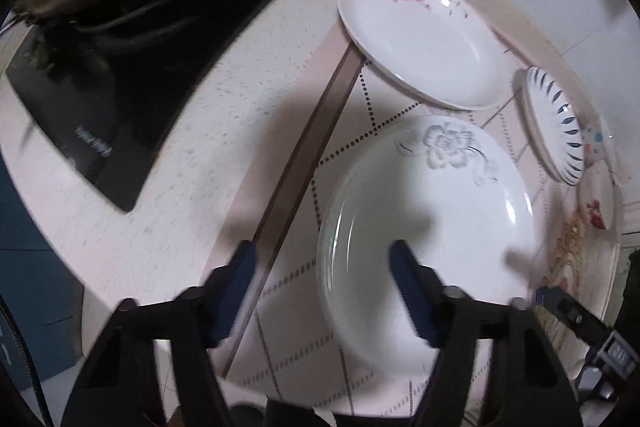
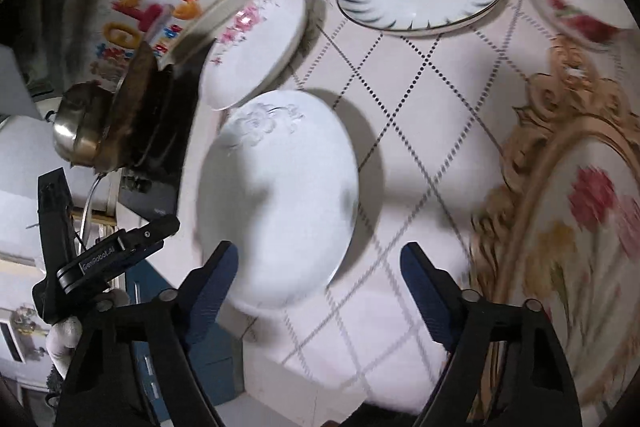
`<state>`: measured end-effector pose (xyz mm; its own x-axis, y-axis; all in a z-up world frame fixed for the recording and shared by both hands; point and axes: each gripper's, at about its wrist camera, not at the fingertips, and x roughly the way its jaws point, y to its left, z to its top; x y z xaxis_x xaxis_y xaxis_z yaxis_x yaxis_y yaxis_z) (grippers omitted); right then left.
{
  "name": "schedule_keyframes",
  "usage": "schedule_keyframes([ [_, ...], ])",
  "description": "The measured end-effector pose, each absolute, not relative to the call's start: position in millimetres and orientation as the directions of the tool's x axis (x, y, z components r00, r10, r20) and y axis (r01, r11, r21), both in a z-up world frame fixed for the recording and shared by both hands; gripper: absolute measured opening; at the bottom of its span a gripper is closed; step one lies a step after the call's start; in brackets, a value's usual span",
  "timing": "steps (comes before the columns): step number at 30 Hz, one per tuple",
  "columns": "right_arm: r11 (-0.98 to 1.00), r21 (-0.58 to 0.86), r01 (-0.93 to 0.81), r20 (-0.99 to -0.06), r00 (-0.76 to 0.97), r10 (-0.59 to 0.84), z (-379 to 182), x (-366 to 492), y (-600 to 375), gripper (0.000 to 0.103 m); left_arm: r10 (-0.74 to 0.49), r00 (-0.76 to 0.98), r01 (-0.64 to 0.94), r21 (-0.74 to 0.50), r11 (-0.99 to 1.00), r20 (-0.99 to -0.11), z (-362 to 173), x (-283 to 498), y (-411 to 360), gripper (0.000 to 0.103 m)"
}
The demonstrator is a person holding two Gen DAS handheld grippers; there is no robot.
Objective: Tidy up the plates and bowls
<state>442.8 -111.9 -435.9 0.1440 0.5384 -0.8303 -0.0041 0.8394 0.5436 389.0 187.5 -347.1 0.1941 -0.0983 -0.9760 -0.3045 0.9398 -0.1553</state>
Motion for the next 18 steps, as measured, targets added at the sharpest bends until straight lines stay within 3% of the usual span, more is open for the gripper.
schedule_keyframes([
  [4, 0.814, 0.581, 0.021, -0.812, 0.093, 0.577, -466, 473, -109, 0.062, -0.155, 0.166, -0.286, -0.198, 0.938, -0.974, -367, 405, 187, 0.042],
  [6, 0.804, 0.594, 0.029, -0.803, 0.07, 0.592, -479, 484, -108, 0.042, -0.17, 0.148, -0.274, -0.206, 0.939, -0.974, -375, 412, 184, 0.031],
  [9, 0.811, 0.585, 0.02, -0.81, 0.059, 0.583, -483, 489, -104, 0.016, -0.188, 0.158, -0.282, -0.227, 0.932, -0.969, -375, 413, 186, 0.03],
  [11, 0.803, 0.596, 0.007, -0.802, 0.053, 0.595, -484, 491, -100, 0.01, -0.185, 0.165, -0.279, -0.226, 0.933, -0.969, -373, 413, 186, 0.029],
  [18, 0.812, 0.583, -0.012, -0.81, 0.065, 0.583, -479, 494, -100, 0.01, -0.16, 0.172, -0.25, -0.201, 0.947, -0.972, -365, 415, 173, 0.027],
])
